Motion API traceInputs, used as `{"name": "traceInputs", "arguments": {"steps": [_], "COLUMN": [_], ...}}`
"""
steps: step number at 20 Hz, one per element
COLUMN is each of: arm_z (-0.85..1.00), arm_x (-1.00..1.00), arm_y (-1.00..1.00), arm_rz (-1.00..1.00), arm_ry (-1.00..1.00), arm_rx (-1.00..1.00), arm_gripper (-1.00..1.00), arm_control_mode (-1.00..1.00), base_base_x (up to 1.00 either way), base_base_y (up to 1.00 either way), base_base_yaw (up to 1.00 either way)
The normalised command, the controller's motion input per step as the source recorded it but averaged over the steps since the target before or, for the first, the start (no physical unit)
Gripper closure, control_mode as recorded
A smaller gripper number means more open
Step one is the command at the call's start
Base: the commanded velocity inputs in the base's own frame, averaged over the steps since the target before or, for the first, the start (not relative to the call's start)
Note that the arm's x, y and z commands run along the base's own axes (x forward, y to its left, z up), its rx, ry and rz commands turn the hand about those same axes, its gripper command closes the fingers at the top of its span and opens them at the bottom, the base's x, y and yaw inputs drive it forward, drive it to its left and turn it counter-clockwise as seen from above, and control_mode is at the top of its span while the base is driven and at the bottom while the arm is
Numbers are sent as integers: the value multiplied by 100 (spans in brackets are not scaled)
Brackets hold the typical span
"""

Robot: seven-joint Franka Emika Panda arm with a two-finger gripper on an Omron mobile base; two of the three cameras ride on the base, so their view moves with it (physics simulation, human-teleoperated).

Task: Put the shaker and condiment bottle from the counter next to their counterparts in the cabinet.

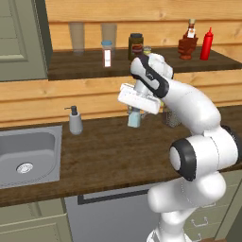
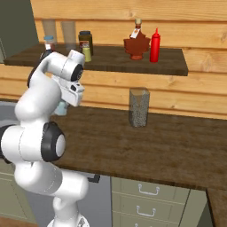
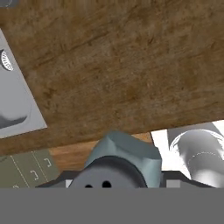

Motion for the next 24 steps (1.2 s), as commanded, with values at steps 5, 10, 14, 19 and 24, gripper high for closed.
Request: {"name": "traceInputs", "arguments": {"steps": [5,10,14,19,24], "arm_z": [14,69,85,32,46], "arm_x": [-23,0,0,-6,1], "arm_y": [-1,-21,-33,-12,-32], "arm_rz": [-2,-12,-11,-7,0], "arm_ry": [-20,-39,-41,-25,-4], "arm_rx": [-5,-13,-7,-1,0], "arm_gripper": [100,100,100,100,100], "arm_control_mode": [-100,-100,-100,-100,-100], "base_base_x": [0,0,0,0,0], "base_base_y": [0,0,0,0,0], "base_base_yaw": [0,0,0,0,0]}}
